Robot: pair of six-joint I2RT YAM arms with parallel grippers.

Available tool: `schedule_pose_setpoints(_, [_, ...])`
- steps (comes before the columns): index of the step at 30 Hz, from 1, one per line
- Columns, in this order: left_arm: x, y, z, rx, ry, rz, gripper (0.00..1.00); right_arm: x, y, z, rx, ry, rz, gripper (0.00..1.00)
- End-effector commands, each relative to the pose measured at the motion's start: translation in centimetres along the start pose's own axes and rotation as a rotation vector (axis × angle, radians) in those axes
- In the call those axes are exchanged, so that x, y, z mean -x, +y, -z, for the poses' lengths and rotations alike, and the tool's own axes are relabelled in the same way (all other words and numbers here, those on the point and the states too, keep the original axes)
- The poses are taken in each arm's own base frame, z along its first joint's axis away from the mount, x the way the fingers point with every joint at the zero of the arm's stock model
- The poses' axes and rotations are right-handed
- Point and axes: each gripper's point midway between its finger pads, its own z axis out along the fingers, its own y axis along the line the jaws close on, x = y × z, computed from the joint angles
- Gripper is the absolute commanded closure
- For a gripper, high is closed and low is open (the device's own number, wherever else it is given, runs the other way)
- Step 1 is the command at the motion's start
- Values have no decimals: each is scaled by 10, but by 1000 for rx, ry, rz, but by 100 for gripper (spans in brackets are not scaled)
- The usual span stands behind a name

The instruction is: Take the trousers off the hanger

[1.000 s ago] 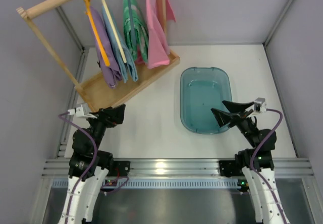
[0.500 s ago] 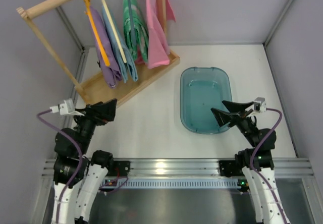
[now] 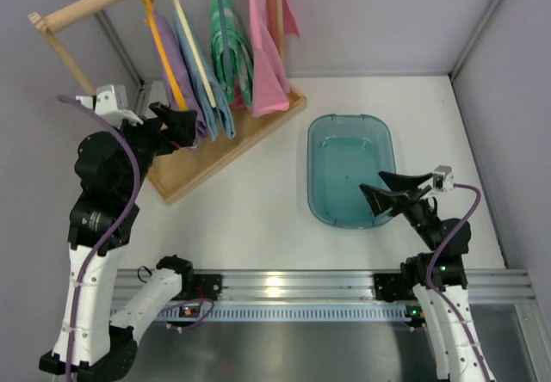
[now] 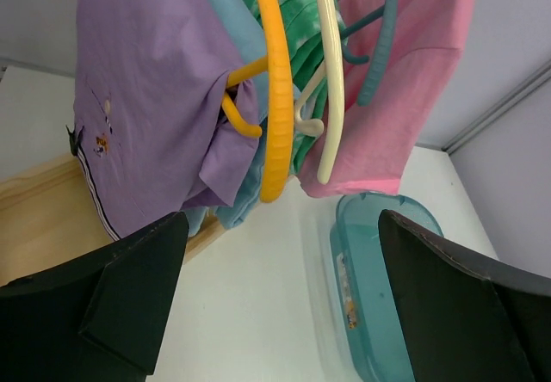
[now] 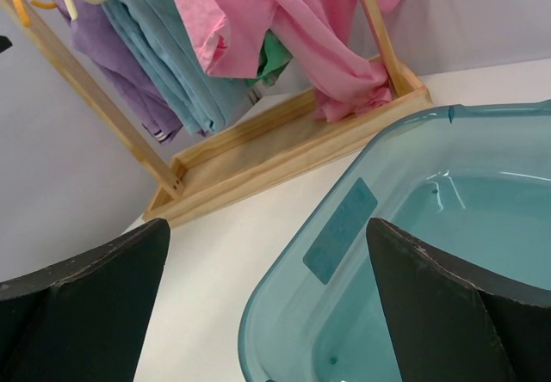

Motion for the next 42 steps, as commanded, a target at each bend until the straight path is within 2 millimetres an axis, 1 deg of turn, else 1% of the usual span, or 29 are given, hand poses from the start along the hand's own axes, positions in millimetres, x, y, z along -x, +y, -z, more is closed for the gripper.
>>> schedule_pose_setpoints(1, [18, -5, -6, 5, -22, -50, 2, 2, 3, -2, 22, -11, 3, 1])
schedule_pose_setpoints(2, [23, -2, -7, 26, -36, -37, 2, 2, 4, -2, 23, -10, 3, 0])
schedule_pose_setpoints(3, [31, -4, -5, 27, -57, -39, 2, 3, 4, -2, 25, -13, 6, 1])
schedule_pose_setpoints(4, [32, -2, -11, 44, -53, -47, 2, 3, 3, -2, 22, -13, 6, 0])
schedule_pose_setpoints(5, [37, 1, -13, 66, -65, -61, 3, 2, 3, -2, 22, -12, 4, 1])
schedule_pose_setpoints(6, [45, 1, -12, 77, -84, -67, 6, 2, 3, -2, 23, -13, 5, 1])
schedule_pose_setpoints(8, [49, 5, -20, 108, -86, -88, 8, 1, 2, -2, 21, -12, 4, 1])
schedule_pose_setpoints(9, [52, 7, -24, 126, -91, -94, 11, 1, 1, -3, 16, -14, 4, 0])
schedule_pose_setpoints(10, [59, 4, -25, 123, -102, -97, 11, 1, 1, -3, 16, -13, 3, 1])
schedule_pose_setpoints(11, [55, 6, -36, 131, -79, -107, 14, 0, 0, -3, 16, -8, 1, 1])
schedule_pose_setpoints(13, [57, 5, -45, 134, -73, -114, 16, -1, 0, -3, 15, -5, 1, 1])
schedule_pose_setpoints(15, [50, 13, -62, 175, -44, -134, 17, -2, -1, -4, 12, -1, -2, 1])
schedule_pose_setpoints(17, [48, 18, -69, 203, -37, -151, 17, -1, 0, -4, 14, -3, -1, 1])
schedule_pose_setpoints(18, [44, 20, -75, 215, -23, -162, 17, -1, -1, -4, 12, -3, -2, 1])
schedule_pose_setpoints(19, [45, 24, -78, 247, -28, -169, 17, -1, -1, -4, 12, -3, -2, 1])
schedule_pose_setpoints(22, [44, 22, -83, 261, -27, -182, 20, -1, 1, -3, 19, -5, -1, 1])
schedule_pose_setpoints(23, [46, 22, -83, 263, -31, -183, 29, -1, 1, -3, 21, -4, -1, 1])
schedule_pose_setpoints(25, [52, 19, -84, 262, -54, -184, 40, 0, 1, -3, 18, -8, 0, 1])
schedule_pose_setpoints(26, [53, 19, -84, 264, -58, -197, 49, -1, 0, -3, 16, -4, -2, 1])
schedule_pose_setpoints(29, [58, 23, -85, 299, -72, -219, 51, -1, 0, -3, 15, -5, 0, 1])
schedule_pose_setpoints(32, [54, 24, -87, 320, -69, -243, 52, -2, 0, -3, 16, -3, -1, 1])
schedule_pose_setpoints(33, [54, 27, -87, 342, -70, -254, 54, -1, 0, -3, 14, -4, -1, 1])
schedule_pose_setpoints(35, [50, 28, -90, 358, -58, -282, 52, -2, 0, -3, 17, -2, -1, 1])
schedule_pose_setpoints(37, [51, 33, -92, 393, -70, -306, 50, -1, 0, -3, 16, -3, -1, 1])
schedule_pose_setpoints(38, [45, 33, -94, 395, -57, -337, 50, -1, 0, -3, 16, -3, -1, 1])
schedule_pose_setpoints(39, [48, 34, -95, 415, -73, -346, 50, -2, 0, -3, 16, -1, -2, 1])
schedule_pose_setpoints(41, [47, 36, -95, 431, -78, -373, 49, -1, 0, -3, 16, -4, 0, 1])
schedule_pose_setpoints(42, [42, 38, -97, 435, -72, -388, 48, -2, 0, -3, 16, -3, -1, 1])
